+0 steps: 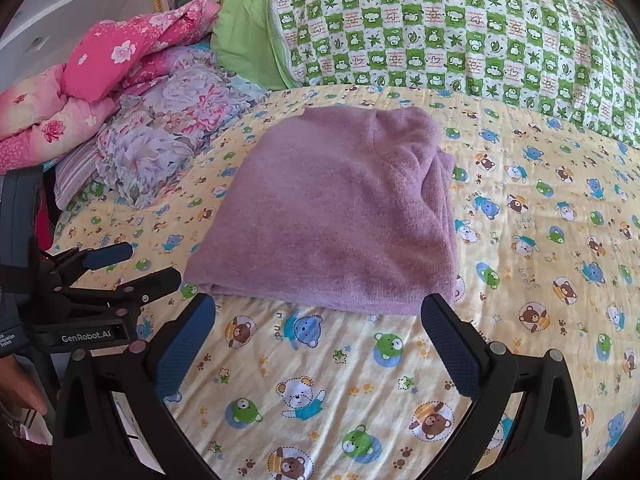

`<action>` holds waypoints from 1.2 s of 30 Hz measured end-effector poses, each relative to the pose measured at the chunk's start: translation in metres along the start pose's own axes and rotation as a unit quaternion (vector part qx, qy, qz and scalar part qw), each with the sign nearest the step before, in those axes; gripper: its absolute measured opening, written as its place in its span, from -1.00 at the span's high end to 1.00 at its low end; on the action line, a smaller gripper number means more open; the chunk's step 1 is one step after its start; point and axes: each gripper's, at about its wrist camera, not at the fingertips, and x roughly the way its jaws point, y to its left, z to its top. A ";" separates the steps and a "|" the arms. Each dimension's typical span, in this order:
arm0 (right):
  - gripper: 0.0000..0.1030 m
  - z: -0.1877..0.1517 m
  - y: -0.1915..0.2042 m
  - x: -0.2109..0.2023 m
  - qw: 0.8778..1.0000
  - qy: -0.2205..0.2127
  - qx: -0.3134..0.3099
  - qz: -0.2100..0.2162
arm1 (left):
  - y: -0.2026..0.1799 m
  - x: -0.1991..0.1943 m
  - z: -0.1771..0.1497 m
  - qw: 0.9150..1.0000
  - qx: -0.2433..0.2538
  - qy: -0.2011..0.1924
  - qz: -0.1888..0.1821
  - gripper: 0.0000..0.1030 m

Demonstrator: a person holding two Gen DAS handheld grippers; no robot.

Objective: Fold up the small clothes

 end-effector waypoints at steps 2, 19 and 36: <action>-0.99 0.001 0.001 0.000 1.000 -0.001 0.001 0.001 | 0.000 0.000 0.000 1.000 0.000 0.000 0.000 -0.83; -0.99 0.002 0.003 -0.001 1.000 -0.004 0.004 -0.001 | -0.004 -0.003 0.001 1.000 0.003 -0.002 -0.001 -0.83; -0.99 0.005 0.004 -0.002 1.000 -0.006 0.007 -0.002 | -0.004 -0.002 0.002 1.000 0.004 -0.001 0.000 -0.83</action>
